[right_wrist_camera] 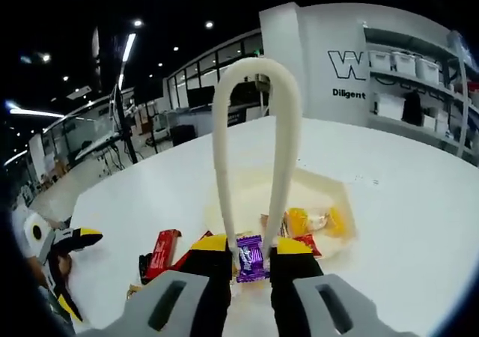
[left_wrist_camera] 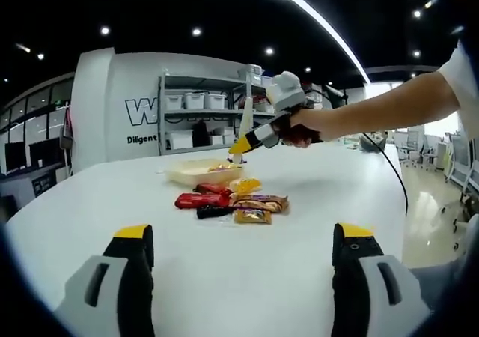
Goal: Place the target food into the container with the food tongs after gripping and lifting it, then release it inside without dropping or visibly crushing the food.
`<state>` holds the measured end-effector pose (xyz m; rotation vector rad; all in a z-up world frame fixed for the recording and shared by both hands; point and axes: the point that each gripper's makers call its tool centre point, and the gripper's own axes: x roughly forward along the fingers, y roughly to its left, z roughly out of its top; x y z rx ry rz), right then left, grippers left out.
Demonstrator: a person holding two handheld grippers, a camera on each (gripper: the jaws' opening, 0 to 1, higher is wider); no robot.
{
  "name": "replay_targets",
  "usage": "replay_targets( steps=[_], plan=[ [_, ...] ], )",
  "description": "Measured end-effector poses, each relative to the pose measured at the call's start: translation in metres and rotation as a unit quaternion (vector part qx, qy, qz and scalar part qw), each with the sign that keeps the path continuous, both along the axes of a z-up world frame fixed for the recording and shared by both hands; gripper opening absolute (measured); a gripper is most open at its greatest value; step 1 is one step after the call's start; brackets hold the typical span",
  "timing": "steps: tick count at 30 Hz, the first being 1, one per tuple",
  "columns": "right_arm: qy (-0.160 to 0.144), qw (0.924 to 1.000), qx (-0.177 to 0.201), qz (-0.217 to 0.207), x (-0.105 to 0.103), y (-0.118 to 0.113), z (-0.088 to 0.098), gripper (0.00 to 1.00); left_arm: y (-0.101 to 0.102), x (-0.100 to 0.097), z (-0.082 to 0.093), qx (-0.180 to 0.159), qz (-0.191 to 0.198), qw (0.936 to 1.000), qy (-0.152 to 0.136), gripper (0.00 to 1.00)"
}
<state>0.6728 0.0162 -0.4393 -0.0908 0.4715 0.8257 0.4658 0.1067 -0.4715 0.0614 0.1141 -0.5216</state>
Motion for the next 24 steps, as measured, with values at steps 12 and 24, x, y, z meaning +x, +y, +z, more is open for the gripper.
replay_targets(
  steps=[12,24],
  plan=[
    [0.013,0.9997,-0.020,-0.010,0.026,0.006,-0.023,0.13,-0.007,-0.001,-0.005,-0.009,-0.013,0.9998,0.015,0.98],
    [-0.005,0.9985,-0.052,-0.016,0.030,0.001,-0.035,0.15,-0.006,0.000,-0.006,-0.002,-0.016,0.9998,0.011,0.97]
  ],
)
